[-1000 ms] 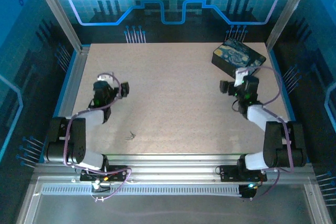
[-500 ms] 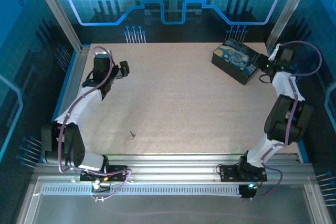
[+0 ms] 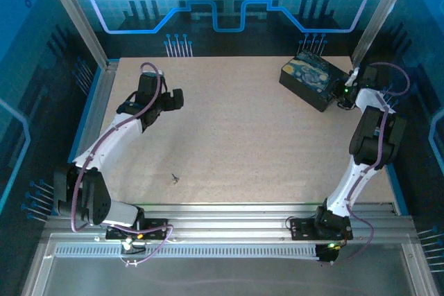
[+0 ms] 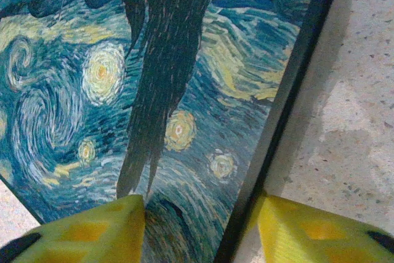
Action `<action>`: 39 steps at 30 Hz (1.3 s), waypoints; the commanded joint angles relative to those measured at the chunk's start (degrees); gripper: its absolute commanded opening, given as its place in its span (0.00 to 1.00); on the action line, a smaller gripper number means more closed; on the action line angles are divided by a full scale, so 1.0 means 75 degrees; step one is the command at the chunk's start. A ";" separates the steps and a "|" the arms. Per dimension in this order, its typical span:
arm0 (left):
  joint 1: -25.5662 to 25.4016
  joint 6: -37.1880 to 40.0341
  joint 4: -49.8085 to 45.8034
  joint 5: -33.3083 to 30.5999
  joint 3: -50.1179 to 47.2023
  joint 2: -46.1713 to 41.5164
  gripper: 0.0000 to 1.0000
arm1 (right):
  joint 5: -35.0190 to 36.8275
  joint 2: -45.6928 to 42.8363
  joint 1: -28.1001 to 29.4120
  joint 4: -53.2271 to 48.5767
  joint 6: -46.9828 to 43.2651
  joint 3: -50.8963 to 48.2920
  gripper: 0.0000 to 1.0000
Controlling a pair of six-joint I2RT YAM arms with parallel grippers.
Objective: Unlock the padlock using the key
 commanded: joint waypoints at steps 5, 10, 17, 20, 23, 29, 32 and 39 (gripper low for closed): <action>-0.0021 -0.0015 -0.0475 -0.0191 0.0635 -0.0150 0.98 | -0.0450 -0.0518 0.0826 -0.0136 0.0095 -0.1089 0.46; -0.0074 -0.0083 -0.0538 -0.0118 0.0700 -0.0120 0.98 | 0.0022 -0.1489 0.1864 -0.0180 0.0261 -0.2135 0.45; -0.0167 -0.0368 -0.0883 -0.0121 0.0809 0.0049 0.98 | 0.0290 -0.2192 0.3935 0.0293 0.1108 -0.2981 0.47; -0.0263 -0.0467 -0.0950 -0.0117 0.0795 0.0149 0.99 | 0.0308 -0.2179 0.4842 0.0283 0.1254 -0.2735 0.52; -0.0302 -0.0516 -0.1087 -0.0115 0.0790 0.0167 0.99 | 0.0333 -0.2311 0.5199 -0.0135 0.1081 -0.2250 0.58; -0.0320 -0.0528 -0.1219 0.0095 0.0642 -0.0028 0.99 | 0.1344 -0.2768 0.4696 -0.1323 -0.0027 -0.1379 0.69; -0.0327 -0.0575 -0.1265 0.0202 0.0582 -0.0085 0.99 | 0.1511 -0.2678 0.4020 -0.1594 -0.0536 -0.1018 0.71; -0.0383 -0.0656 -0.1419 0.0462 0.0530 -0.0138 0.99 | 0.1912 -0.1663 0.2567 -0.1810 -0.1666 0.0192 0.74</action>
